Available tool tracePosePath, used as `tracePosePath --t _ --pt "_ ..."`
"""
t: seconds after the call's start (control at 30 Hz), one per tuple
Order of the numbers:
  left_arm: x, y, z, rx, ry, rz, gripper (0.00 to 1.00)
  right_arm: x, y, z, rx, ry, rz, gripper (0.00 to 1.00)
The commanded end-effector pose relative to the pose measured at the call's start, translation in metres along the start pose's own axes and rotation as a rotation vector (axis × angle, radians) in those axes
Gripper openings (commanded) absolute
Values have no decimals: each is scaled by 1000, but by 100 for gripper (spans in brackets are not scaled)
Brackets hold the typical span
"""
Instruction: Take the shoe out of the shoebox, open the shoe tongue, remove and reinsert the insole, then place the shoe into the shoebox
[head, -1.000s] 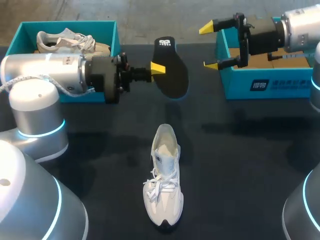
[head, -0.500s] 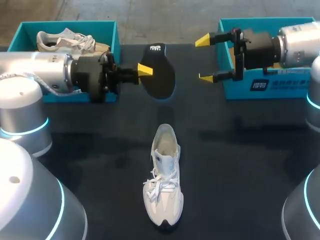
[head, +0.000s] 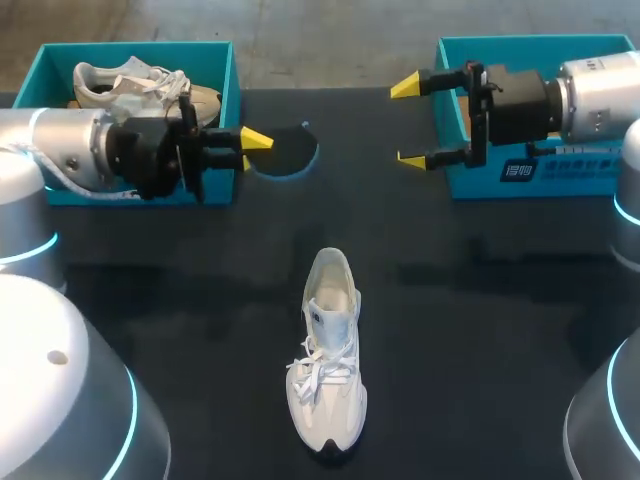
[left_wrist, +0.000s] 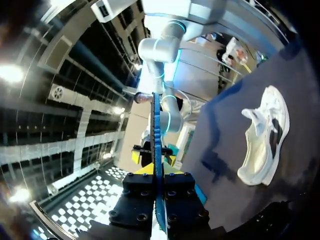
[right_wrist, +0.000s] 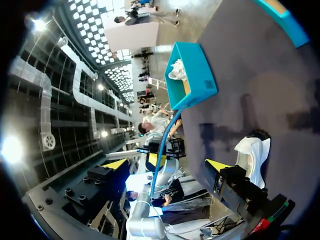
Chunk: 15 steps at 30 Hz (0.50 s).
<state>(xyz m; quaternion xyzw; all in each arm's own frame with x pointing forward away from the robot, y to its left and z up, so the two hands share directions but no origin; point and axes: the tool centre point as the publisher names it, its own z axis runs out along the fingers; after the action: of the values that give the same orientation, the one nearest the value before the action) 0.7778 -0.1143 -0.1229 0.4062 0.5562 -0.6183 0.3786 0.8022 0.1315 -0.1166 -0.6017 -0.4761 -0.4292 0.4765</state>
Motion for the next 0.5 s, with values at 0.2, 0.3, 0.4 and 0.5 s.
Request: tracePosePath --t 0.2,0.3,0.4,0.5 --pt "-13 -11 -12 131 -58 -449 0 0 0 1 -1 -1 -1 100" --pt "-13 -13 -11 113 12 -384 0 0 0 1 -1 -1 -1 100" --pt "-13 -13 -11 113 12 -384 0 0 0 1 -1 -1 -1 100" --pt "-13 -13 -11 113 12 -384 0 0 0 1 -1 -1 -1 100"
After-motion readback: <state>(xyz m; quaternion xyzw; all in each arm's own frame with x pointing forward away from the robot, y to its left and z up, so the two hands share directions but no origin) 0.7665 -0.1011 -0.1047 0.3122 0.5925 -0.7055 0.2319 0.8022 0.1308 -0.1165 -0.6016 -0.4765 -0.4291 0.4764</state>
